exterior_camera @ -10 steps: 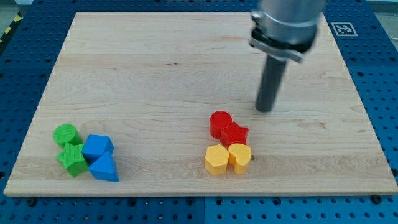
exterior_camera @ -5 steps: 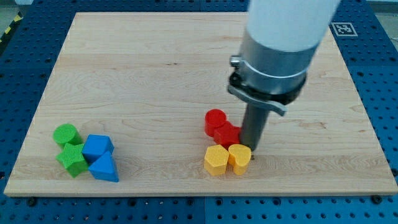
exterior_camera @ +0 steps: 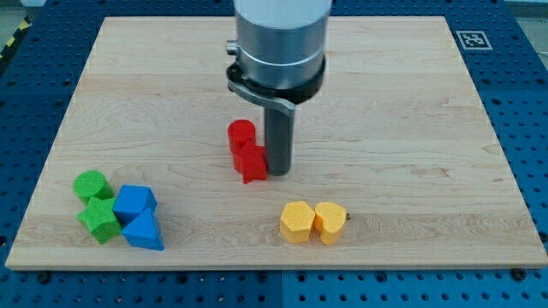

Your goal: Separate the red blocks from the yellow blocks

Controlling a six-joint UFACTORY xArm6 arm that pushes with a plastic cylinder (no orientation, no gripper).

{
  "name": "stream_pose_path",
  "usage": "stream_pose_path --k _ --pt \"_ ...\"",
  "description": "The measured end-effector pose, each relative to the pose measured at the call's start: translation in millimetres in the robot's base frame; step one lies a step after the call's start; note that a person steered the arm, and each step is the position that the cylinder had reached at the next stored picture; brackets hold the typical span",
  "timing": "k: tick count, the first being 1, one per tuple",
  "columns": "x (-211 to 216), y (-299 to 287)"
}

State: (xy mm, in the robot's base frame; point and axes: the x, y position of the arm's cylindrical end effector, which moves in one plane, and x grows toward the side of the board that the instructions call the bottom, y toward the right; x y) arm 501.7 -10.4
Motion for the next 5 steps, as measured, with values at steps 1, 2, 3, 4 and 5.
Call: stream_pose_path --k 1,2,3,4,5 --pt "4.0 -10.7" --pt "34.7 -4.8" --pt "47.4 -10.9" --pt "44.6 -41.1" --pt "31.0 -43.0"
